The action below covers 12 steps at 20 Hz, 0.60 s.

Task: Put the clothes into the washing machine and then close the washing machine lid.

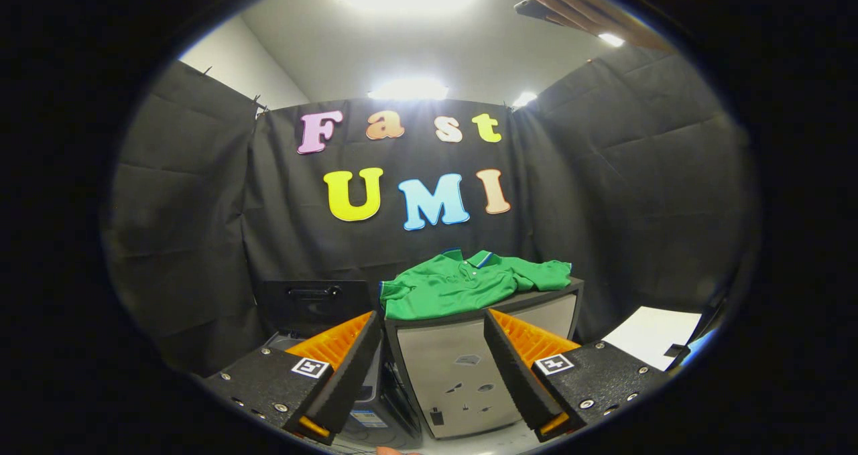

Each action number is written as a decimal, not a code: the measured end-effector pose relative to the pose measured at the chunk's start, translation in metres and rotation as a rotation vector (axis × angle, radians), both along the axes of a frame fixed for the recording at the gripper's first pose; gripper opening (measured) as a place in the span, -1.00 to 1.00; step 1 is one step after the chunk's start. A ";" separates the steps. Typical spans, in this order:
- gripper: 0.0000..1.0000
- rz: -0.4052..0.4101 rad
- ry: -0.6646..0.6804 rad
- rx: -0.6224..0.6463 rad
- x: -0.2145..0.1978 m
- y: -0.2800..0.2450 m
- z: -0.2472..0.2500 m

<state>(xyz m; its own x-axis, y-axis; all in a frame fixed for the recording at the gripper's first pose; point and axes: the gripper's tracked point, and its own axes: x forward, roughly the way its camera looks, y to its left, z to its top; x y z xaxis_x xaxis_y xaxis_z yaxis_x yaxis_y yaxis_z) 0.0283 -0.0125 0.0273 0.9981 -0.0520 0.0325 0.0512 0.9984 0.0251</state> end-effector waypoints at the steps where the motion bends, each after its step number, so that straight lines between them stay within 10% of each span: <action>1: 0.91 0.002 0.002 0.001 -0.002 0.000 -0.003; 12: 0.91 0.021 0.015 -0.010 -0.013 0.006 -0.011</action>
